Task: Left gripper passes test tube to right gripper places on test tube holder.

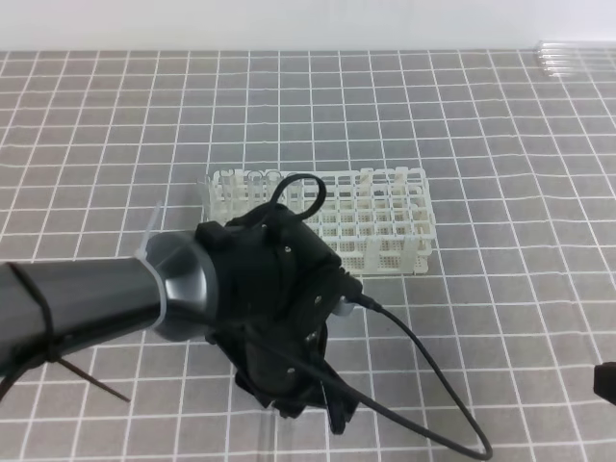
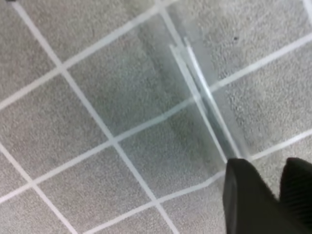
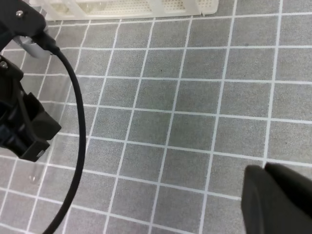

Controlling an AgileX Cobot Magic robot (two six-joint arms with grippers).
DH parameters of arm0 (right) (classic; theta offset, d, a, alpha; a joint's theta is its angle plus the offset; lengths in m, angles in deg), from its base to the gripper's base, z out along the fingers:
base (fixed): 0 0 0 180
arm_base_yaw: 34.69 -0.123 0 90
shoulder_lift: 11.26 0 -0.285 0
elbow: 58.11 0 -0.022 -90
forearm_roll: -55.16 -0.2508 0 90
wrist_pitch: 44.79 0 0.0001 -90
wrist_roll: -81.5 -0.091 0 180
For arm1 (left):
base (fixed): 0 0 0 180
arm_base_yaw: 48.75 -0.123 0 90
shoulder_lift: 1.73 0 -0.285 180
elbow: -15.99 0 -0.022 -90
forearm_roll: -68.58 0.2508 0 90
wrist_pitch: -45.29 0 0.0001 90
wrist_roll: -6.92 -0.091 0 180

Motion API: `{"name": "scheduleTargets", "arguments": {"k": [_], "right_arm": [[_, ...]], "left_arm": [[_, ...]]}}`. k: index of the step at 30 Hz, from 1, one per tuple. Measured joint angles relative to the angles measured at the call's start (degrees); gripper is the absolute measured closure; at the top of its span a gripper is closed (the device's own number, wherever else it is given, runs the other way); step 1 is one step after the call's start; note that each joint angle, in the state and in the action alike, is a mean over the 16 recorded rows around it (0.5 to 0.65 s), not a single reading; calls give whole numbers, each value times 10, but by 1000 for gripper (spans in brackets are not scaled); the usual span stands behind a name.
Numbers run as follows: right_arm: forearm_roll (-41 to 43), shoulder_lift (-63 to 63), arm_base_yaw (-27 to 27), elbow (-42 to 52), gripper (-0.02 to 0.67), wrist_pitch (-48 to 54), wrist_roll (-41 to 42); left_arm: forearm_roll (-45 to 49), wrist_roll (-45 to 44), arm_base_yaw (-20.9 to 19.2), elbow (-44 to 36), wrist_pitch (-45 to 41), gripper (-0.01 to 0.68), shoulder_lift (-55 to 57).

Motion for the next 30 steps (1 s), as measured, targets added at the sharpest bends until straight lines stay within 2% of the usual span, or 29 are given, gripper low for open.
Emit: {"name": "scheduleTargets", "arguments": {"k": [11, 15, 20, 30], "right_arm": [[-2, 0, 0, 0, 662, 3, 1], [-2, 0, 0, 0, 662, 4, 1], [-3, 0, 0, 0, 662, 4, 2], [-3, 0, 0, 0, 662, 4, 3]], "left_arm": [[2, 24, 0, 0, -15, 221, 0], [3, 34, 0, 0, -19, 155, -1], [5, 38, 0, 0, -23, 138, -2], [1, 37, 0, 1, -26, 159, 12]]}}
